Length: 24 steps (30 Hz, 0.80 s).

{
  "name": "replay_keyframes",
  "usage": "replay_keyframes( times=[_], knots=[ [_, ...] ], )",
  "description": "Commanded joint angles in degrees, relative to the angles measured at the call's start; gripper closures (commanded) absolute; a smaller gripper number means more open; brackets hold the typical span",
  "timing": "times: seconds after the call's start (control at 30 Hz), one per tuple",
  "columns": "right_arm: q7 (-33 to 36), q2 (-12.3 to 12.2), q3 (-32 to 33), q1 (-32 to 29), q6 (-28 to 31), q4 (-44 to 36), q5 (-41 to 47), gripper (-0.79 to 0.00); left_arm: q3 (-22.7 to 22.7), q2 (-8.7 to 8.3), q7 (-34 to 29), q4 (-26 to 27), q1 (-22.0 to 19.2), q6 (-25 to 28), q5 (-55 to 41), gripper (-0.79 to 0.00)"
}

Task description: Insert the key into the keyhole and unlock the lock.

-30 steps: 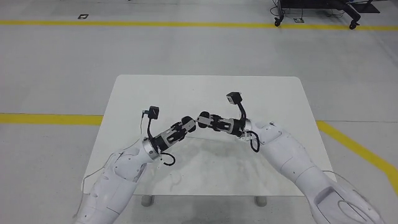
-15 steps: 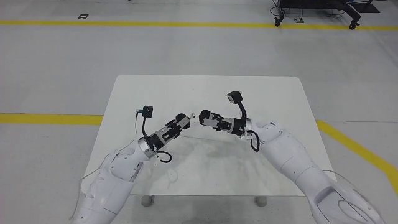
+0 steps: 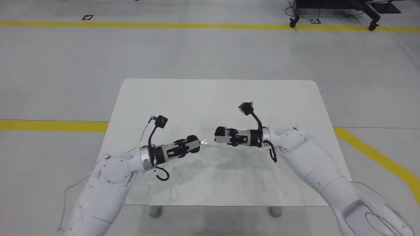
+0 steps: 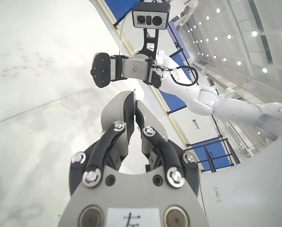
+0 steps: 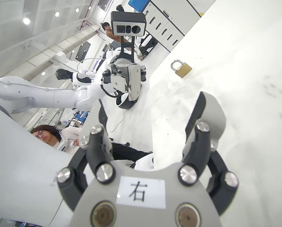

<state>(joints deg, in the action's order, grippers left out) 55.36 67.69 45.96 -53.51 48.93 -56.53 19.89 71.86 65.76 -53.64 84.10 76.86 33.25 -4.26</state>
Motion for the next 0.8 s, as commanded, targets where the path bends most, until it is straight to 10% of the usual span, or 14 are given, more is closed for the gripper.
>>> replay_keyframes(
  times=[0.0, 0.53, 0.77],
  knots=[
    [1.41, -0.49, -0.5, -0.05, -1.4, -1.23, 2.15, -0.105, -0.03, -0.17, -0.43, 0.31, 0.05, -0.11, 0.65, 0.0],
    [3.94, -2.2, -6.04, 1.98, -3.93, -2.02, 6.07, -0.332, -1.81, -0.79, -0.7, 0.46, -0.14, -0.08, 0.94, 0.0],
    [3.22, -2.24, -8.15, 2.89, -3.22, -1.78, 6.68, -0.305, -2.61, -1.02, -0.52, 0.29, -0.35, 0.07, 1.15, 0.0]
  ],
)
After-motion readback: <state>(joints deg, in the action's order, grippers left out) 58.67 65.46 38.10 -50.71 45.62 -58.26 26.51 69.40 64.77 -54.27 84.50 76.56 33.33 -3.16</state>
